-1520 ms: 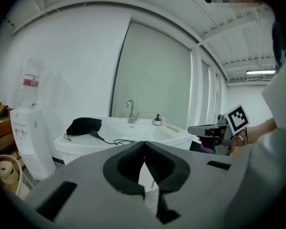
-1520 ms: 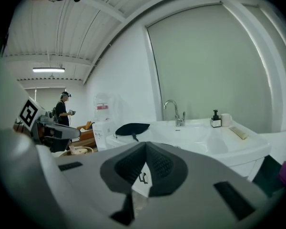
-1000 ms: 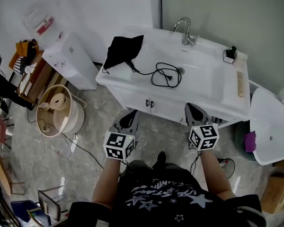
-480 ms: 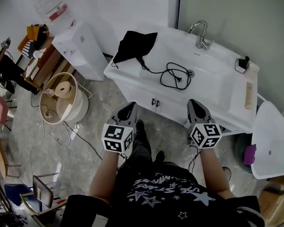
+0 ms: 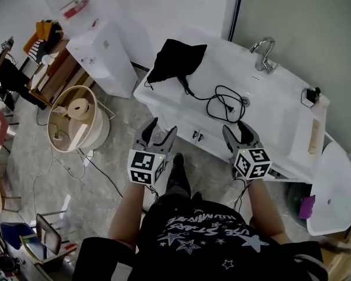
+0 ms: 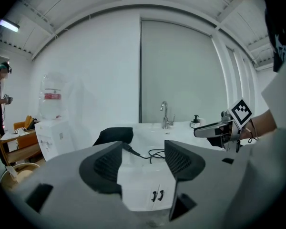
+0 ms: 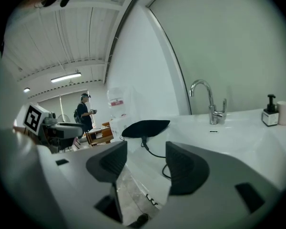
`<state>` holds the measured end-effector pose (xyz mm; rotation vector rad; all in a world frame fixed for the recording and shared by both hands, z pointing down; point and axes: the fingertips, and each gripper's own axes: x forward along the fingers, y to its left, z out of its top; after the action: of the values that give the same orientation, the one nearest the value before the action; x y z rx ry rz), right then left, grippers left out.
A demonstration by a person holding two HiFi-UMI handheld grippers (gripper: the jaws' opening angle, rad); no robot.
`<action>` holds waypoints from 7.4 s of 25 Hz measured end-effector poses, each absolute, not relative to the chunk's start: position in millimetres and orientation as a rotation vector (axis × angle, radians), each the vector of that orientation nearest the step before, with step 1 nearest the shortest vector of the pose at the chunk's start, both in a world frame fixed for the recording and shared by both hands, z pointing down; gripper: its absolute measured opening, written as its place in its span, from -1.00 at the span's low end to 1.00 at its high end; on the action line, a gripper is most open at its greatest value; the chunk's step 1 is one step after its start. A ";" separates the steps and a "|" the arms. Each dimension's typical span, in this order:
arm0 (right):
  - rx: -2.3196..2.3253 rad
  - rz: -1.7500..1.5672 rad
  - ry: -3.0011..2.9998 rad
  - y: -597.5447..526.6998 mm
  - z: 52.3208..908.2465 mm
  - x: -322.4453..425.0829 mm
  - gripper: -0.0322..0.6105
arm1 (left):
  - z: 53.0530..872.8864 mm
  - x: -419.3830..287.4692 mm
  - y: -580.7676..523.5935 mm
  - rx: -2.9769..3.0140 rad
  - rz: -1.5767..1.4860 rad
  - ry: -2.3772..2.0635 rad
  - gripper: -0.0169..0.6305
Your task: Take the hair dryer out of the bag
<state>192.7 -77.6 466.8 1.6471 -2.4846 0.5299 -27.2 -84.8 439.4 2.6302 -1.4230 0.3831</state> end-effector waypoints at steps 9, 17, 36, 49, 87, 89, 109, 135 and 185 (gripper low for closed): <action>1.549 0.592 -2.494 -168.0 478.4 151.8 0.18 | 466.3 -64.5 -176.9 2.561 0.504 -1.469 0.28; 1.542 0.636 -2.468 -232.6 487.0 130.4 0.15 | 507.5 -83.8 -248.2 2.589 0.782 -1.451 0.34; 1.566 0.716 -2.372 -304.5 514.4 94.6 0.09 | 592.2 -87.2 -341.7 2.655 1.237 -1.235 0.33; 1.480 0.684 -2.366 -327.6 528.1 60.1 -0.05 | 572.4 -93.5 -369.5 2.650 1.151 -1.298 -0.83; 1.333 0.569 -2.099 -419.6 603.4 1.4 -0.25 | 553.4 -90.0 -419.7 2.491 0.936 -1.216 -0.90; 1.340 0.588 -2.104 -420.5 603.2 2.5 -0.28 | 554.9 -90.9 -420.5 2.484 0.937 -1.219 -0.90; 1.208 0.609 -2.258 -392.8 569.0 9.0 -0.29 | 546.4 -90.2 -415.2 2.452 0.919 -1.265 -0.90; 1.009 0.421 -2.313 -326.3 551.2 32.2 -0.29 | 522.0 -84.5 -386.4 2.405 0.875 -1.366 -0.90; 0.577 0.304 -2.538 -139.3 514.1 34.8 -0.29 | 550.2 -47.8 -359.7 2.285 1.082 -1.328 -0.90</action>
<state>34.8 -139.3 514.1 0.5767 -2.5379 0.3042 -47.8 -359.7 550.2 2.2849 -1.3276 1.0819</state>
